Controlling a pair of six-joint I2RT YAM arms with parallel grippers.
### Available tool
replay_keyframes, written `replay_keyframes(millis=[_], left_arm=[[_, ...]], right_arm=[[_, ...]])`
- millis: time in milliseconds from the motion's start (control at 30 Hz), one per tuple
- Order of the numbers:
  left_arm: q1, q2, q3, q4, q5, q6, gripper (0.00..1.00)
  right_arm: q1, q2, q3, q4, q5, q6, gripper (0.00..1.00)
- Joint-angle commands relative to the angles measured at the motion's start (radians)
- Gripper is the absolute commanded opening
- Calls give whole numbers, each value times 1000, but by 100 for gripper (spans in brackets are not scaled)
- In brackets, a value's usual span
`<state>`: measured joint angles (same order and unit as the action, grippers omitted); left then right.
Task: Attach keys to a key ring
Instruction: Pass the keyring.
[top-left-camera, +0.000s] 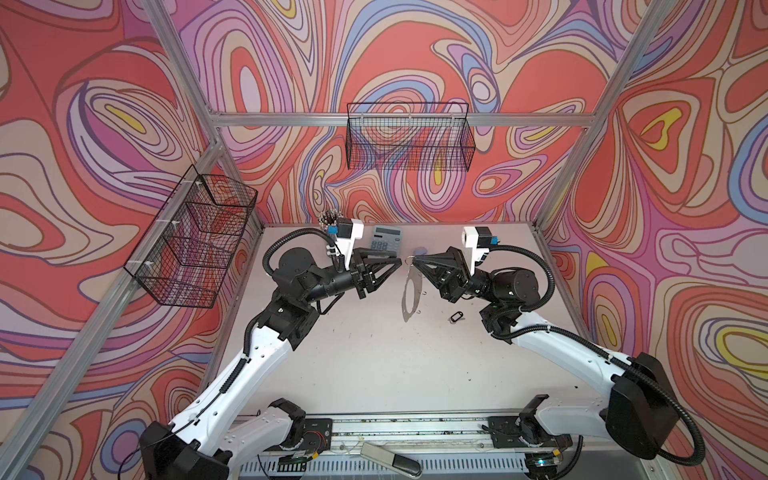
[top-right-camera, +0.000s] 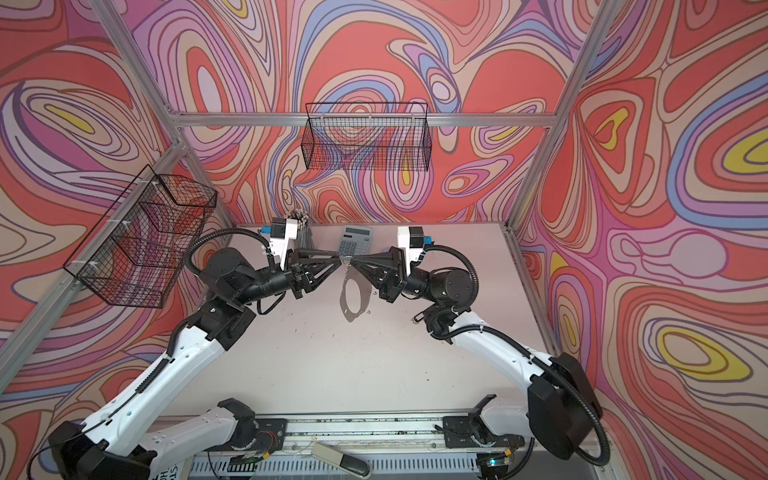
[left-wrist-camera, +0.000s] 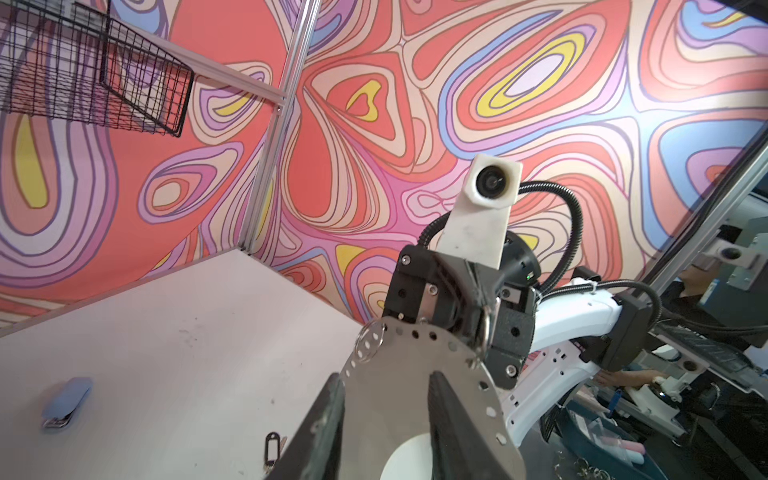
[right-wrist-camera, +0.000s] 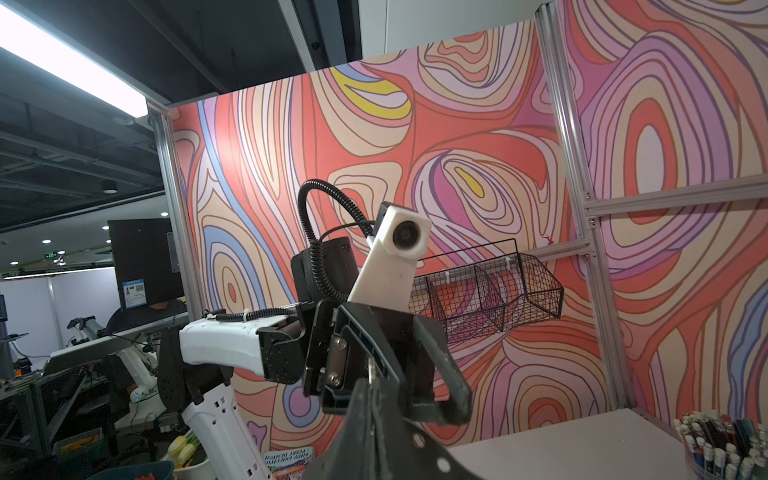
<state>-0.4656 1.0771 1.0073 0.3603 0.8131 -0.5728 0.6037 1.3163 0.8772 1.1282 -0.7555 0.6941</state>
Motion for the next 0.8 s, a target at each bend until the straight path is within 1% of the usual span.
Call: replay_keyframes(millis=[0,67,267,400,700,767], left_arm=[[-2,13,-6,213,31,-105,34],[-9,19,-8,241,33,-111,33],[-33,33,-8,259,36,-108,32],[-60,41,4,235,29,-76,32],[-71,63,31,230,21,-62,32],[-74,66,36,236,20,-64,29]], right_arm=[[4,1,13,117,51,50,0],[3,0,11,120,61,51,0],[3,-6,5,117,86,45,0],[4,-3,5,117,82,47,0],[4,-6,3,105,70,45,0],[4,-8,-1,104,70,45,0]])
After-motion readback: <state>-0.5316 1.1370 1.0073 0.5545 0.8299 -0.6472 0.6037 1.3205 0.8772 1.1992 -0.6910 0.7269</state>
